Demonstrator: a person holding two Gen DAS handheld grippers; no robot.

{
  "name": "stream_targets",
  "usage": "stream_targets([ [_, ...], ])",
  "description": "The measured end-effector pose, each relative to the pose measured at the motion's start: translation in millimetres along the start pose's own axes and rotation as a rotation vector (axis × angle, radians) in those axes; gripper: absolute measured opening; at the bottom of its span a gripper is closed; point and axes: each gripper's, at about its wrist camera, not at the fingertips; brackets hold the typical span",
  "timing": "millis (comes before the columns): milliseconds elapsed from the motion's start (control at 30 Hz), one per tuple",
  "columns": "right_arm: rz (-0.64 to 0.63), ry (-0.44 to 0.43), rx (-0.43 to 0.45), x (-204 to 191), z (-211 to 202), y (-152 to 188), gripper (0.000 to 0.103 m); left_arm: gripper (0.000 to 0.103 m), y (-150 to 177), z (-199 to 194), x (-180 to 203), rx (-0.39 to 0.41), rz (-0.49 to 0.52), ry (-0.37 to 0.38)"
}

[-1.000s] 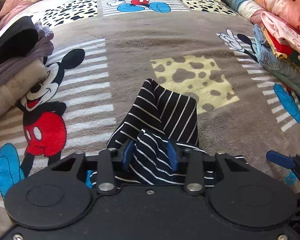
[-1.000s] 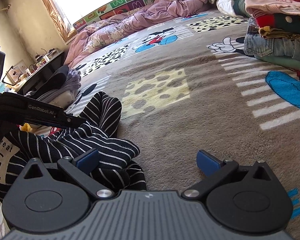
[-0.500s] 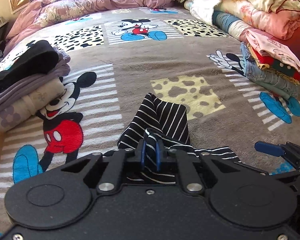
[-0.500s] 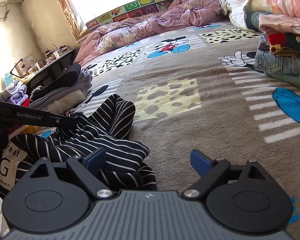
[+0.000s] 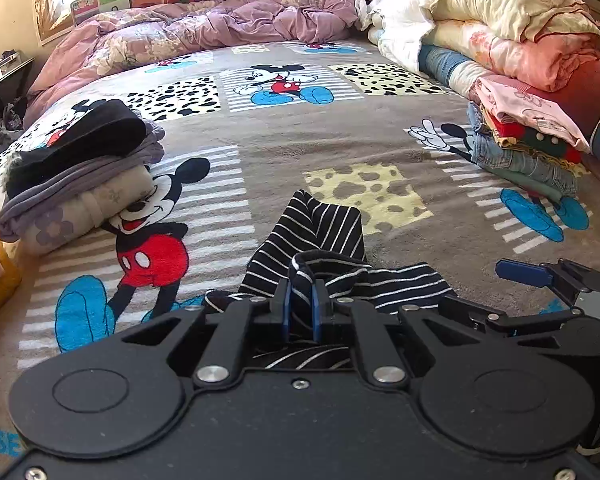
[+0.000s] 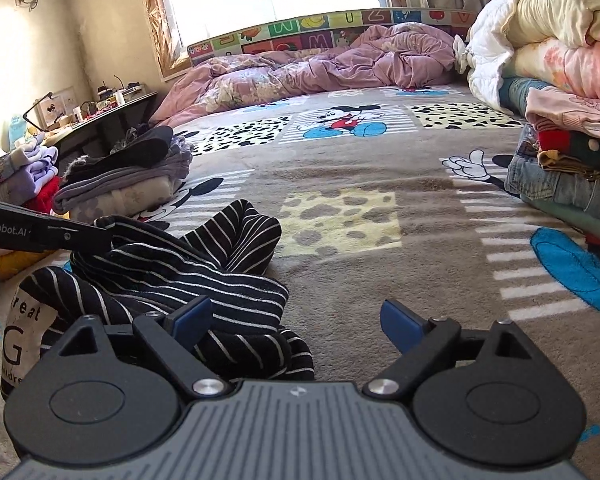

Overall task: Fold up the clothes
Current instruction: 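Lift the striped garment with both grippers and shake it open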

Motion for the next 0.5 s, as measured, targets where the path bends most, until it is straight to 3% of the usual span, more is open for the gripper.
stream_targets([
  [200,0.03,-0.084,0.024,-3,-11,4,0.091,0.007,20,-26,-3,0.026,-0.04,0.009],
  [333,0.085,-0.195,0.036,-3,-21,10,0.09,0.007,35,-48,-4,0.054,-0.057,0.02],
  [500,0.161,-0.321,0.047,-1,-32,19,0.082,0.007,56,-76,-4,0.094,-0.062,0.028],
])
Point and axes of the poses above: each gripper's, at about its wrist camera, not at the fingertips, and z roughly the way its jaws point, x to its right, y to its underside, and after that the axes turned 12 degrees about -y, right-handed
